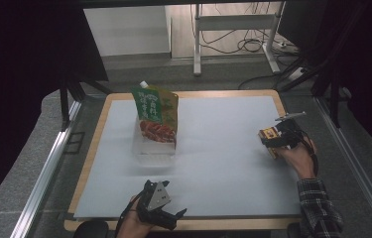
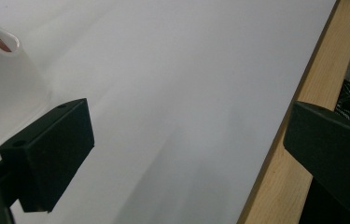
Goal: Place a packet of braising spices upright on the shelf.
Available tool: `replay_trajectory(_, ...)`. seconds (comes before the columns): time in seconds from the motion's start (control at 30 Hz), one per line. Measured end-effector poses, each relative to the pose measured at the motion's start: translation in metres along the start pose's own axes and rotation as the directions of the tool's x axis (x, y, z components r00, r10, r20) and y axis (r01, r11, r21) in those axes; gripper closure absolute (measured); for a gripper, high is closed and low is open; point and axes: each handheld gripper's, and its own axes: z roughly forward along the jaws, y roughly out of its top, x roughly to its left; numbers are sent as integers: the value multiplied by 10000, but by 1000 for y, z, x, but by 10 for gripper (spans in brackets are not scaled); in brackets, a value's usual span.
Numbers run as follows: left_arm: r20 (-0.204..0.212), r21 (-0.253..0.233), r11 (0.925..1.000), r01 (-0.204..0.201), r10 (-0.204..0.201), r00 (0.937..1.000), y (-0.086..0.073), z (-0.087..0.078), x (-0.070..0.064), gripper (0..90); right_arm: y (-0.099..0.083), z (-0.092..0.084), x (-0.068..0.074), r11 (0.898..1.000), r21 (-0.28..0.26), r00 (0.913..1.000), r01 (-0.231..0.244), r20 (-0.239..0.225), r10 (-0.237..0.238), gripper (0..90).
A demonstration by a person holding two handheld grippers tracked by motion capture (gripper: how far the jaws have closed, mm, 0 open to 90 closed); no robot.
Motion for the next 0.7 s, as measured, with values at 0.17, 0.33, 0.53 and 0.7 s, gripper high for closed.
replay_trajectory(0.17, -3, 13, 10000, -20, 20, 10000, 0, 0, 0, 14, -5, 5, -5, 9993, 358, 9999, -73, 91, 69, 130)
replay_trajectory(0.33, 9, 20, 10000, -39, 39, 10000, 0, 0, 0, 14, -8, 9, -9, 9977, 647, 9997, -221, 73, 216, 156)
replay_trajectory(0.53, 19, 27, 10000, -44, 44, 10000, 0, 0, -1, 14, -11, 14, -9, 9940, 1088, 9999, -134, 102, 124, 218)
replay_trajectory(0.7, 15, 14, 10000, -47, 47, 10000, 0, 0, -1, 14, -11, 14, -7, 9906, 1341, 9996, -285, 79, 277, 301)
